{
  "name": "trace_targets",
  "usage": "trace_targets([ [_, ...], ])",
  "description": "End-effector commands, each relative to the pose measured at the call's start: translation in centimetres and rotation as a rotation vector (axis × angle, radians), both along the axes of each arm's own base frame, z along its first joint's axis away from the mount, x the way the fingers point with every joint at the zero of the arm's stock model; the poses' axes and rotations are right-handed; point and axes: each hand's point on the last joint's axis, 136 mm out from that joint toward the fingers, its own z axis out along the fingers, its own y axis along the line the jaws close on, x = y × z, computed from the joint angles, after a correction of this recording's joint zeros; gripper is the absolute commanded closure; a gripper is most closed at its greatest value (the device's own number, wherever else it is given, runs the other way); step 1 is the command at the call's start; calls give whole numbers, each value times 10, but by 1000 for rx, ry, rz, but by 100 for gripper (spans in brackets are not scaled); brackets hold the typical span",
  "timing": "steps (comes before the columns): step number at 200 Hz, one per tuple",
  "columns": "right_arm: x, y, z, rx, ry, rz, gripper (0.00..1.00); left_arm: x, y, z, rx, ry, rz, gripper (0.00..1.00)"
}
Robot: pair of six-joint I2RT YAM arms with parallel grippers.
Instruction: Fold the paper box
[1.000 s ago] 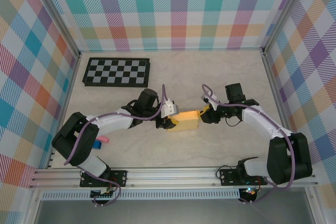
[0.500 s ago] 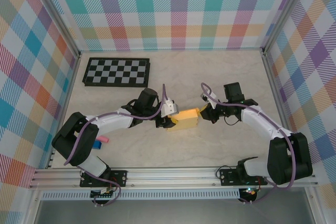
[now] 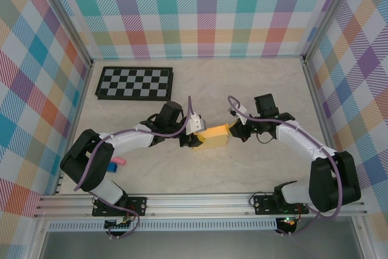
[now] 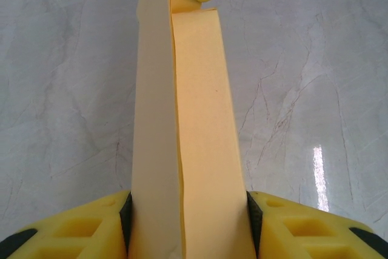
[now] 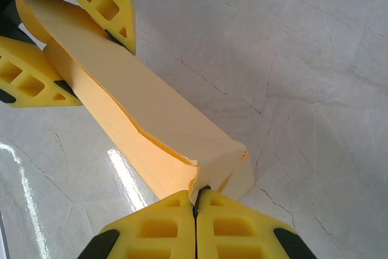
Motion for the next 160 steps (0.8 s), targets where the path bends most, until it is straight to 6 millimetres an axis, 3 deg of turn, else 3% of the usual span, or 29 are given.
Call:
trace_targets([
  [1, -6, 22, 11, 56, 12, 69, 94, -5, -10, -1, -13, 10, -47, 54],
  [79, 5, 15, 21, -8, -9, 21, 98, -9, -10, -2, -10, 19, -63, 52],
  [160, 3, 21, 29, 8, 69, 36, 100, -8, -9, -6, 8, 20, -67, 50],
])
